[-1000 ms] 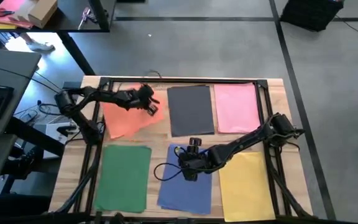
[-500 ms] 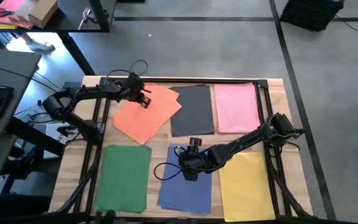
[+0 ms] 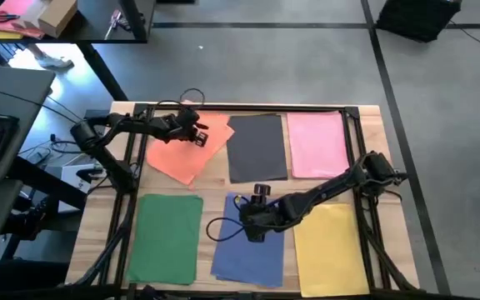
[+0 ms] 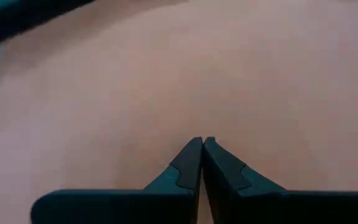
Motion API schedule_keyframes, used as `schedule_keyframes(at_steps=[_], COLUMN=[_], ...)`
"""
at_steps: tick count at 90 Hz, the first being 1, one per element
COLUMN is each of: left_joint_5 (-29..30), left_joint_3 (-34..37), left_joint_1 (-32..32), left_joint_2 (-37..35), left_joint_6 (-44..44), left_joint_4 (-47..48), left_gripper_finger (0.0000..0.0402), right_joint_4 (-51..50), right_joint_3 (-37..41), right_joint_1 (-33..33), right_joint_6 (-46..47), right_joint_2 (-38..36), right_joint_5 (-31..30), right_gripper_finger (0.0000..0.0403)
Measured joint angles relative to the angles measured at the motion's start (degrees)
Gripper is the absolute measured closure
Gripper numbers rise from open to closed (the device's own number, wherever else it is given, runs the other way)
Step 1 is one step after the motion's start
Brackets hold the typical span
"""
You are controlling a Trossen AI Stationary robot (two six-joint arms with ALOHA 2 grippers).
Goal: Organize paper
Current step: Adjust the orange papers on the top left of the table
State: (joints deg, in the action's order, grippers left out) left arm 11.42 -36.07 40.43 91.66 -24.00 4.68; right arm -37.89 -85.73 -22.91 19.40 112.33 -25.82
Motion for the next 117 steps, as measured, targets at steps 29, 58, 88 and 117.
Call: schedule_keyframes(at_steps=[29, 58, 88, 117], left_joint_5=[-1.39, 5.70, 2.47, -3.02], left_joint_3=[11.03, 9.43, 8.63, 0.42], left_joint_1=[-6.64, -10.48, -19.51, -23.06], left_joint_2=[-6.94, -26.21, -22.44, -2.35], left_joint_6=[-19.84, -20.34, -15.22, -9.46], left_joint_4=[-4.45, 8.04, -8.58, -11.86], left_gripper_finger=[0.0402, 0.0401, 0.0401, 0.0401], right_joint_4=[0.00, -0.52, -0.42, -0.31], right_joint_3=[0.00, 0.00, 0.00, 0.00], right_joint_1=[-1.23, -4.01, -1.58, 2.10], right_joint_6=[-2.97, -2.47, -2.51, -2.92], right_joint_2=[0.00, 0.00, 0.00, 0.00], right_joint_5=[-0.31, -0.16, -0.69, 3.60], right_gripper_finger=[0.0227, 0.0227, 0.0227, 0.0227])
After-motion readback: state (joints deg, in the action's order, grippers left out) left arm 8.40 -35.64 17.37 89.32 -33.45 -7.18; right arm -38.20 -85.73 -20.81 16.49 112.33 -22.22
